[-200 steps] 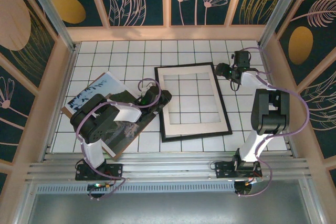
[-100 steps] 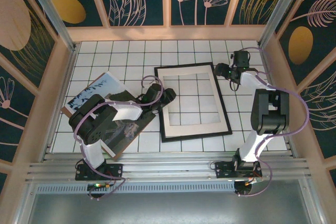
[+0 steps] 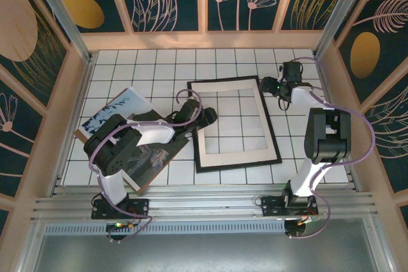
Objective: Put the photo into the frame
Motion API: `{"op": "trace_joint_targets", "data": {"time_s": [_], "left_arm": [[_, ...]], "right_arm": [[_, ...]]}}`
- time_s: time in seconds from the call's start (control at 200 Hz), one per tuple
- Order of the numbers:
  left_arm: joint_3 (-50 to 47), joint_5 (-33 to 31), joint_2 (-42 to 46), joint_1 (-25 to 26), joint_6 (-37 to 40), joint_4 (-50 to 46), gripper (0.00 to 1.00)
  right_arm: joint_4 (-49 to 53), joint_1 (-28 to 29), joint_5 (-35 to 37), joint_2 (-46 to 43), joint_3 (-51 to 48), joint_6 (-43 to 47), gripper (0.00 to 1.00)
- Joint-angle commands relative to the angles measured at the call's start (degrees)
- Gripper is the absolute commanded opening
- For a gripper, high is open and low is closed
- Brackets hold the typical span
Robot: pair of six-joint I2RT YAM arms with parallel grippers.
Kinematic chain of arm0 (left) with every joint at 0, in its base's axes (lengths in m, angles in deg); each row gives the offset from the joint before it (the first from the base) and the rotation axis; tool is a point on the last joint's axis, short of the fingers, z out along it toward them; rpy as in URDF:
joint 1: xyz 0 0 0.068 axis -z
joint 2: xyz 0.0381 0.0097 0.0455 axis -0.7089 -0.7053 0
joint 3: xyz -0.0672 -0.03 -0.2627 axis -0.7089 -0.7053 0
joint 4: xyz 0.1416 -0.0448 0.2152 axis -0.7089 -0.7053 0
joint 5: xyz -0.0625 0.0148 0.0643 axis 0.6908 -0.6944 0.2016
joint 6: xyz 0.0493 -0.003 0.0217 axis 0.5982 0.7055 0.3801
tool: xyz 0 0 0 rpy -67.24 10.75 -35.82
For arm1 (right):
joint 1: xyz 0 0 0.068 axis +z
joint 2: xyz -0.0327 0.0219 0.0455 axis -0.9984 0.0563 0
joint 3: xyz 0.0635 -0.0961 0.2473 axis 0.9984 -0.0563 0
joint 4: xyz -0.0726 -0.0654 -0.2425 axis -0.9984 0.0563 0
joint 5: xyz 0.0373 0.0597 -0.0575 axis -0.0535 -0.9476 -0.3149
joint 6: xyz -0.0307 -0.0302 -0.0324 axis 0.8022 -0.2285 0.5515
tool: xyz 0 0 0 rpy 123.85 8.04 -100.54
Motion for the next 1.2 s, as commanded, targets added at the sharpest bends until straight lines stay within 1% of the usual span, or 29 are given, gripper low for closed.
{"op": "trace_joint_targets", "data": {"time_s": [0.0,0.255,0.36,0.495,0.621,0.796,1.031,1.091,1.196], "left_arm": [[1.0,-0.9,1.3,0.0,3.5,-5.5,0.77],[1.7,2.9,-0.2,0.1,3.6,-6.7,0.78],[3.5,1.4,0.4,0.2,5.0,-8.4,0.79],[4.2,-2.3,1.7,0.2,7.3,-11.7,0.80],[4.3,-3.6,2.0,0.2,8.2,-13.2,0.82],[4.4,-2.5,1.8,0.2,8.4,-13.9,0.83],[4.1,1.1,1.8,0.2,8.0,-14.0,0.83],[3.8,0.2,2.4,0.2,7.9,-14.6,0.83],[3.7,-3.0,3.3,0.2,9.3,-16.3,0.84]], "right_arm": [[0.0,0.8,-0.4,1.0,0.5,0.5,0.81],[0.0,1.1,-0.4,1.2,0.5,0.4,0.81],[0.1,1.3,-0.4,1.2,0.5,0.3,0.81],[0.2,1.3,-0.3,1.1,0.6,0.4,0.81],[0.2,1.4,-0.4,1.2,0.9,0.4,0.81],[0.3,1.4,-0.4,1.3,0.9,0.4,0.81],[0.2,1.6,-0.4,1.2,0.6,0.4,0.81],[0.2,1.8,-0.3,1.1,0.5,0.4,0.81],[0.2,1.8,-0.2,0.7,0.2,0.5,0.81]]}}
